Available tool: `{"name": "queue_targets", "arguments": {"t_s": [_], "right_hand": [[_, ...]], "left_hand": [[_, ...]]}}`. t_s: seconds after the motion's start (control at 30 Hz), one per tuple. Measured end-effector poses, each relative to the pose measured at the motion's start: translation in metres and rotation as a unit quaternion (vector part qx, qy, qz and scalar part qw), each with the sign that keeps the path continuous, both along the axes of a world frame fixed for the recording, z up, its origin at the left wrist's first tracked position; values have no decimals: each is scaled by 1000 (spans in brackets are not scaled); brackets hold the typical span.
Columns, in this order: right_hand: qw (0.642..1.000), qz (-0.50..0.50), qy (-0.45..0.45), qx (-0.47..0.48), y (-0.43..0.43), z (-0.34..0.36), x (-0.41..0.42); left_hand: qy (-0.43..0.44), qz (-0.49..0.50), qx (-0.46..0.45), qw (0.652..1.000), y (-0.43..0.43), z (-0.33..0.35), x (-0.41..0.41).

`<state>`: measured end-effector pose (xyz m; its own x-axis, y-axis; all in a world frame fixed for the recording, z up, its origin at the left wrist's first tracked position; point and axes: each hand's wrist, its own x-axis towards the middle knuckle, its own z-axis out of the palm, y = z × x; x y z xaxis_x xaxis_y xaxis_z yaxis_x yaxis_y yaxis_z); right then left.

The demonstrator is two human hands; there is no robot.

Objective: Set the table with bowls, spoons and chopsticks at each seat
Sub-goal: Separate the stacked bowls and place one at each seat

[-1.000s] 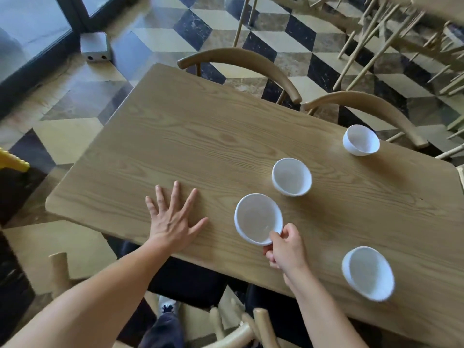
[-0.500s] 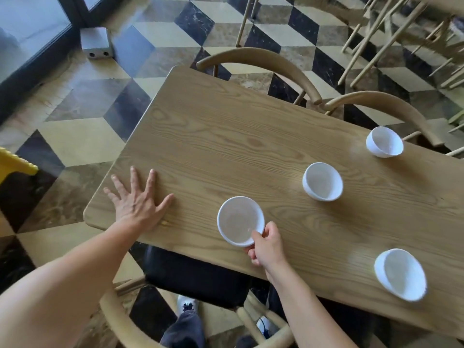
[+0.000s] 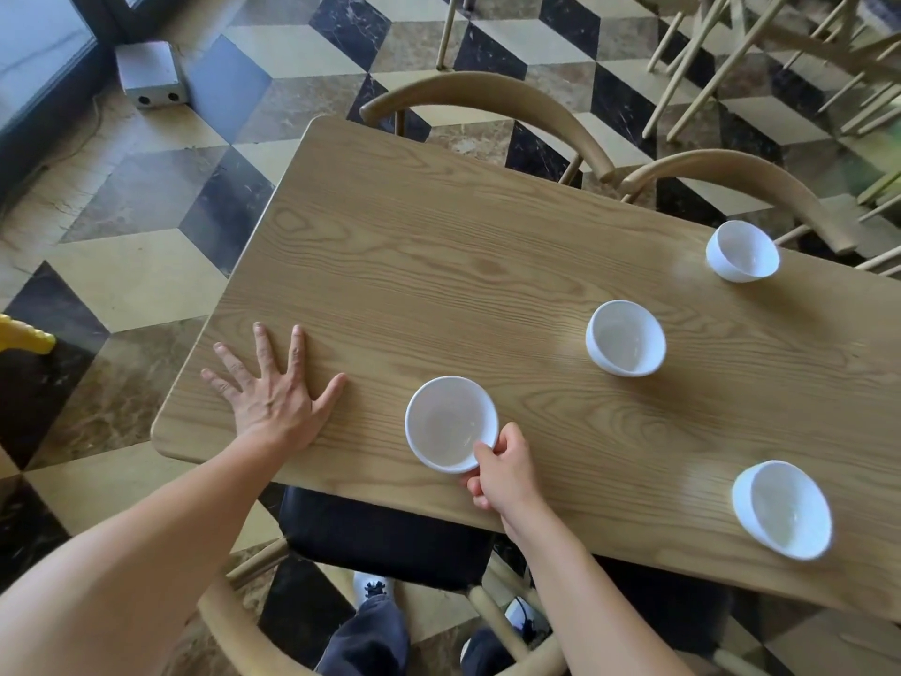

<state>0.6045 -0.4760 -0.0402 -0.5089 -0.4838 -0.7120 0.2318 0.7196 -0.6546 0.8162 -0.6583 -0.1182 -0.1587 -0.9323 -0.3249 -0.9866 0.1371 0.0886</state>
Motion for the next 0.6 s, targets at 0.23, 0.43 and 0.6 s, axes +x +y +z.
{"name": "queue_targets", "arguments": {"t_s": [0.23,0.43,0.6], "right_hand": [[1000,7,-6,3,-7,-1,6],[999,28,-8,16,-12,-1,10],[998,48,-2,28,-19,-2,14]], "left_hand": [[-2,1,-3,1000,1,0,-1],[-7,3,-4,1000,2,0,-2],[-4,3,-7,1000,2,-1,-2]]}}
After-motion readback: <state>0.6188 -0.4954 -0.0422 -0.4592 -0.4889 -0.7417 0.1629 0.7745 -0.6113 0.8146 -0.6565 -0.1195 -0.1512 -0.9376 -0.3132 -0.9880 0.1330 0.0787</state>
